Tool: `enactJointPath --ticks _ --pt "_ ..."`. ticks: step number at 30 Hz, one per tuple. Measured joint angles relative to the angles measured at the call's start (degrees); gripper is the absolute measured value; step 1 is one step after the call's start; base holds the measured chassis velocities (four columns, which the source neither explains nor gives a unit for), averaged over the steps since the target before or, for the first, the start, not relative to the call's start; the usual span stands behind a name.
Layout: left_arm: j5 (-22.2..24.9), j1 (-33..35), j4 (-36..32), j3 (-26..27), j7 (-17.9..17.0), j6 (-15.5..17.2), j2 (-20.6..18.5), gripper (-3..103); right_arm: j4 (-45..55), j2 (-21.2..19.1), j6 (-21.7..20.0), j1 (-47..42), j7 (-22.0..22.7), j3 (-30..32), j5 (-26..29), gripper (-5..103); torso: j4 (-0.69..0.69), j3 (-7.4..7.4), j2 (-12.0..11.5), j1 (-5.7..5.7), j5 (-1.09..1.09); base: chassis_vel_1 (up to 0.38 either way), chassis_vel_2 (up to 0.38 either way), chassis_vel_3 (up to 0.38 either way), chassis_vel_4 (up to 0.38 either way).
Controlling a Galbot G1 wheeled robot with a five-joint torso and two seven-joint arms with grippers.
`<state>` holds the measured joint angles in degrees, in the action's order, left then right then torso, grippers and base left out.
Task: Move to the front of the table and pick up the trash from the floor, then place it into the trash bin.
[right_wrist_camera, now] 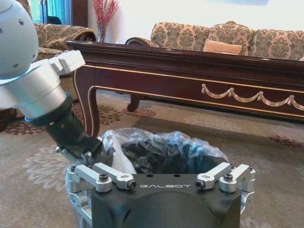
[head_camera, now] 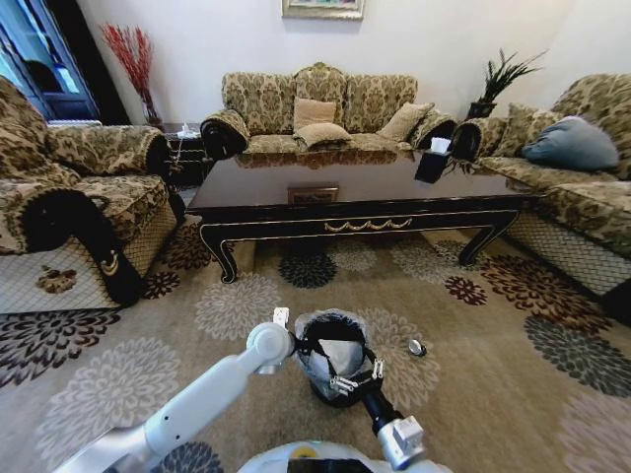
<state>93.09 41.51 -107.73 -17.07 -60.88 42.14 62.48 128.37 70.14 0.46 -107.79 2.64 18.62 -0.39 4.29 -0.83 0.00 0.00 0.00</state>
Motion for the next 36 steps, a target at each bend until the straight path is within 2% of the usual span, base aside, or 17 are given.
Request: enactJointPath --ticks 16,31,36 --pt "1.5 2.2 -0.6 7.0 2.1 0.0 -2.6 0 -1.9 0.8 -0.3 0.8 0.1 1.6 1.4 100 -0.01 0.00 0.0 0.00 0.00 0.000 0.000 0.000 0.000" --pt "2.7 2.4 0.1 11.5 3.0 0.0 -2.9 0 -3.2 0.1 0.2 0.4 0.4 2.8 2.1 100 0.01 0.00 0.0 0.00 0.00 0.000 0.000 0.000 0.000" --pt "2.0 3.2 0.6 12.4 3.2 0.0 -3.9 0 -3.4 -0.4 -0.3 2.7 0.6 4.6 5.1 100 0.00 0.00 0.0 0.00 0.00 0.000 0.000 0.000 0.000"
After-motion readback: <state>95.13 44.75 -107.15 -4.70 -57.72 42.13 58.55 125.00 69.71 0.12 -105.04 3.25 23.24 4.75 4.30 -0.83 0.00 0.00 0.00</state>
